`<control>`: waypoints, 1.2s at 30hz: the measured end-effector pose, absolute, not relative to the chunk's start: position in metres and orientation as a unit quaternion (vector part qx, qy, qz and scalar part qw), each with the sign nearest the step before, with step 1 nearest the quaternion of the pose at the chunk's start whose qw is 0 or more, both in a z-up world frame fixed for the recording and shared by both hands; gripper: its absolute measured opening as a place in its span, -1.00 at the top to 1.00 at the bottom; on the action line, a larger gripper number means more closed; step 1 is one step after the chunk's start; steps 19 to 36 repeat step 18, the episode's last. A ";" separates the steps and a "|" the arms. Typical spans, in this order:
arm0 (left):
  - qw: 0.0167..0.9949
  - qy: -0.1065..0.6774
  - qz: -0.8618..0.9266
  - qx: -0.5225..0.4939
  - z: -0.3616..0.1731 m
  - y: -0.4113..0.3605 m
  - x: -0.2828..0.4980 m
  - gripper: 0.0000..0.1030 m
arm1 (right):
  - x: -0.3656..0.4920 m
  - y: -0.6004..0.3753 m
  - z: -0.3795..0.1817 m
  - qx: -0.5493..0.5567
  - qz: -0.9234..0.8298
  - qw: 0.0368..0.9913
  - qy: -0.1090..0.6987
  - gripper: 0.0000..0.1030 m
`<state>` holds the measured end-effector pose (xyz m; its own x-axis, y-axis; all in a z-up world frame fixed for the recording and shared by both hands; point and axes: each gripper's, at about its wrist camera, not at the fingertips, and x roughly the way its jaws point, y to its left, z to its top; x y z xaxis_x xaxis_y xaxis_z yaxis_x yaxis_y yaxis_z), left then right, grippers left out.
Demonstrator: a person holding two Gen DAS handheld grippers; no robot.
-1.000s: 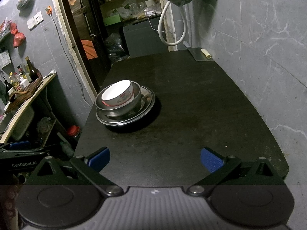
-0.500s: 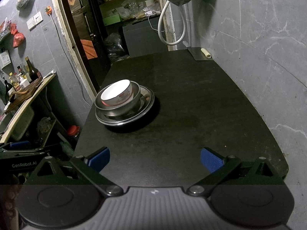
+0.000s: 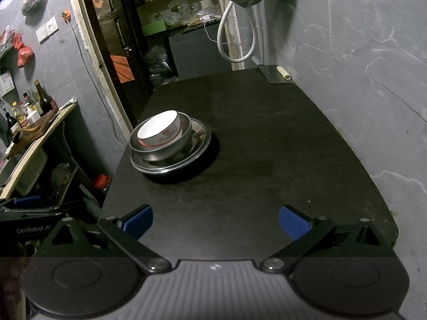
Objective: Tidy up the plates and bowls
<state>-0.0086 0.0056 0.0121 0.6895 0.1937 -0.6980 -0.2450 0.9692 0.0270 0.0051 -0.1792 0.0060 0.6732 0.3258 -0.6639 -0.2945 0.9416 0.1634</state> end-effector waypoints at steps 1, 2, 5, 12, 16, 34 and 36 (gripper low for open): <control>0.917 0.381 0.113 -0.033 0.012 0.005 -0.009 -0.98 | 0.006 -0.179 0.007 0.021 0.169 0.914 0.367 -1.00; 0.918 0.380 0.106 -0.033 0.013 0.003 -0.009 -0.98 | 0.006 -0.180 0.007 0.022 0.170 0.914 0.367 -1.00; 0.924 0.372 0.083 -0.032 0.015 -0.002 -0.014 -0.98 | 0.006 -0.181 0.006 0.022 0.170 0.914 0.367 -1.00; 0.929 0.362 0.069 -0.025 0.018 -0.014 -0.022 -0.98 | 0.006 -0.190 0.007 0.026 0.170 0.914 0.367 -1.00; 0.930 0.360 0.073 -0.025 0.020 -0.019 -0.019 -0.98 | 0.006 -0.195 0.009 0.028 0.171 0.914 0.366 -1.00; 0.929 0.361 0.074 -0.022 0.019 -0.022 -0.017 -0.98 | 0.006 -0.196 0.008 0.029 0.171 0.914 0.366 -1.00; 0.929 0.361 0.074 -0.022 0.019 -0.022 -0.017 -0.98 | 0.006 -0.196 0.008 0.029 0.171 0.914 0.366 -1.00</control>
